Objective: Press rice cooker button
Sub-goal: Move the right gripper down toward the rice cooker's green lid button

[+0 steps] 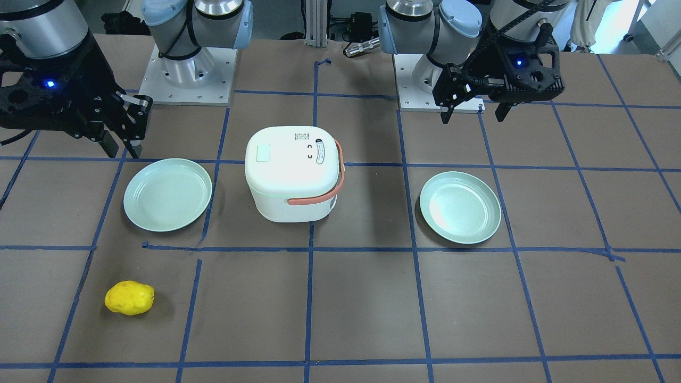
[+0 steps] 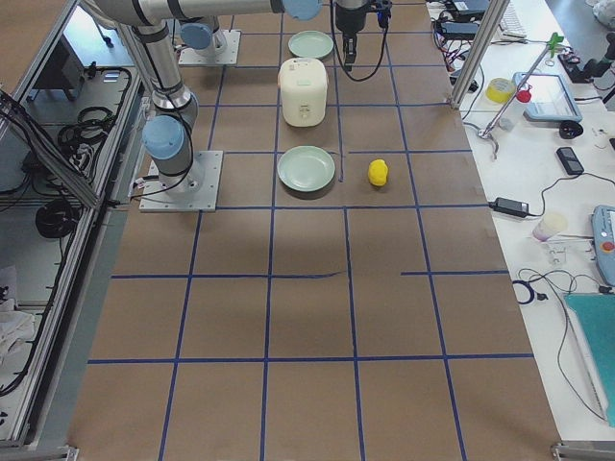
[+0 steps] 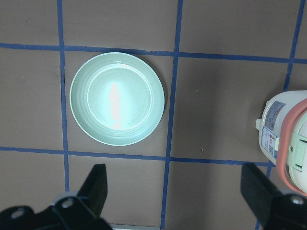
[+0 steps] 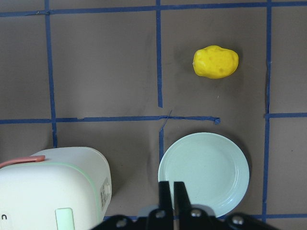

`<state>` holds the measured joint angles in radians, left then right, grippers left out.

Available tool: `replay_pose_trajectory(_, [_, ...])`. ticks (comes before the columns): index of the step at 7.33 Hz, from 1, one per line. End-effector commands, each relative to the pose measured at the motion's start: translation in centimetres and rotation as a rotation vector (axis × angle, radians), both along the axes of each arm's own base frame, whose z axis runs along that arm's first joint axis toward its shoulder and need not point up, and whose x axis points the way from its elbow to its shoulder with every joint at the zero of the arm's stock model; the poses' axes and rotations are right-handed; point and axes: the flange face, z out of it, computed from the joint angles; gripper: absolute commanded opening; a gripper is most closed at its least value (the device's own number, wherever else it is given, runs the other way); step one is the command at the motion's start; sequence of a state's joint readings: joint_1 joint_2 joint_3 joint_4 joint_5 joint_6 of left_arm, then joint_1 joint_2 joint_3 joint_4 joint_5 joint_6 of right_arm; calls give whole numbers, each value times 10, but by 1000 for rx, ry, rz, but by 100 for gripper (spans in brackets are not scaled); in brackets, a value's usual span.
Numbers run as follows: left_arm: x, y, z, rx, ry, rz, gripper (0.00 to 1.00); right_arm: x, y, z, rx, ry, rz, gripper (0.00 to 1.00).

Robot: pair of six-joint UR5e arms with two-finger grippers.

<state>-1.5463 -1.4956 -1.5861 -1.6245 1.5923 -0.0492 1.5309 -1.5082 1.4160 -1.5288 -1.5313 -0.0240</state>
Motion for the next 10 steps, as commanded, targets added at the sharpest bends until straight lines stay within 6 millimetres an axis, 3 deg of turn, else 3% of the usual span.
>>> replay_pose_trajectory(1, [0,0,0,0,0,1,100,7,7,-6,47,-20,-16,0])
replay_pose_trajectory(5, [0,0,0,0,0,0,100,62,29,-44,130,-15,-37,0])
replay_pose_trajectory(9, [0,0,0,0,0,0,100,115,58,-103,159,-3,15,0])
replay_pose_trajectory(10, [0,0,0,0,0,0,100,131,69,-126,151,0,45,0])
